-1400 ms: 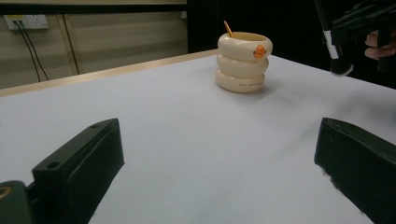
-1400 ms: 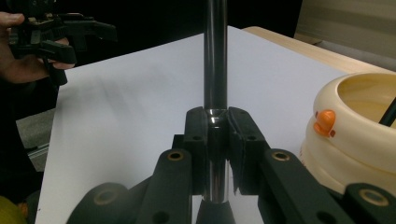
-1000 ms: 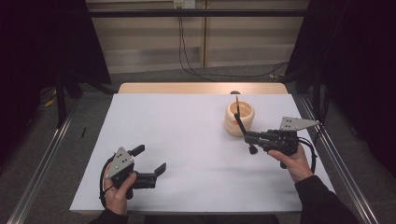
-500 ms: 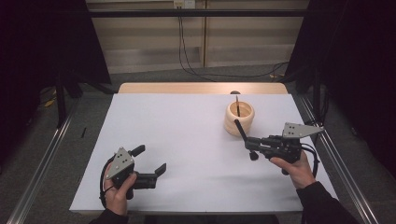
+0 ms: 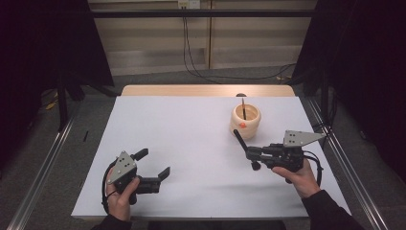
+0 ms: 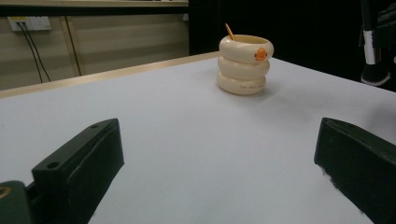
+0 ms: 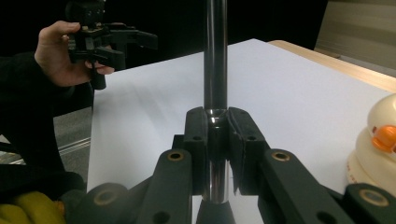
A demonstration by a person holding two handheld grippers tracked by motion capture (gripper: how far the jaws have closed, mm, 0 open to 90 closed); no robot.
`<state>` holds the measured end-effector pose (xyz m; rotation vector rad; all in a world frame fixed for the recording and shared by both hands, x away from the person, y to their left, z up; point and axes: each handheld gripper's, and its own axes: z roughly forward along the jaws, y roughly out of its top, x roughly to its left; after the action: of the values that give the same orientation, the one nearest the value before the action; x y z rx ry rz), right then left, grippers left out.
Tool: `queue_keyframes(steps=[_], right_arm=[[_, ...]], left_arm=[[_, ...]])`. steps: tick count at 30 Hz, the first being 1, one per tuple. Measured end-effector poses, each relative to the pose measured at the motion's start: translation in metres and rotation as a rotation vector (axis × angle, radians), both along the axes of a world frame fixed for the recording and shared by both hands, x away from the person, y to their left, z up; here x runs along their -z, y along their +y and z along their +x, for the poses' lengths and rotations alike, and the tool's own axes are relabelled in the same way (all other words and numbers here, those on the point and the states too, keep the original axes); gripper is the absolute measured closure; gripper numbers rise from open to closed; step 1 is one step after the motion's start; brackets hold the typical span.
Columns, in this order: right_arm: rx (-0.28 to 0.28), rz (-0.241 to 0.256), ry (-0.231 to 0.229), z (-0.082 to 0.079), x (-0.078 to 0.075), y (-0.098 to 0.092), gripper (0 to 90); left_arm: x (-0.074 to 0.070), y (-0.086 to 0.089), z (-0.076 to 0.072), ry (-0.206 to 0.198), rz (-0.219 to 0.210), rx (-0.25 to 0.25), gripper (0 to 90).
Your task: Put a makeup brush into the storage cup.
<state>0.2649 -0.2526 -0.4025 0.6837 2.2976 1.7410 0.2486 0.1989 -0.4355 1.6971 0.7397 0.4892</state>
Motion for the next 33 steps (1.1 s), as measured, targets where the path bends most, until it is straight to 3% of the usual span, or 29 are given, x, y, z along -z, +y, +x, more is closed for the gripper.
queue_keyframes(steps=[14,19,24,27,31,33], right_arm=[[-0.067,-0.052,0.015,0.017,-0.013,0.022,78.3],[-0.060,-0.105,0.039,0.028,-0.014,0.030,78.4],[-0.088,-0.188,0.049,0.035,-0.015,0.041,78.4],[-0.074,-0.234,0.044,0.039,-0.014,0.043,78.3],[-0.091,-0.294,0.069,0.043,-0.009,0.046,78.3],[-0.109,-0.338,0.108,0.045,-0.008,0.049,78.3]], left_arm=[[0.001,0.000,0.001,0.006,0.002,0.002,1.2],[0.001,-0.001,0.001,0.006,0.007,0.009,1.2],[0.001,0.000,0.001,0.008,0.005,0.005,1.2],[0.001,-0.001,0.001,0.008,0.011,0.005,1.2],[0.001,-0.001,0.002,0.008,0.018,0.014,1.2],[0.001,-0.001,0.002,0.008,0.018,0.015,1.1]])
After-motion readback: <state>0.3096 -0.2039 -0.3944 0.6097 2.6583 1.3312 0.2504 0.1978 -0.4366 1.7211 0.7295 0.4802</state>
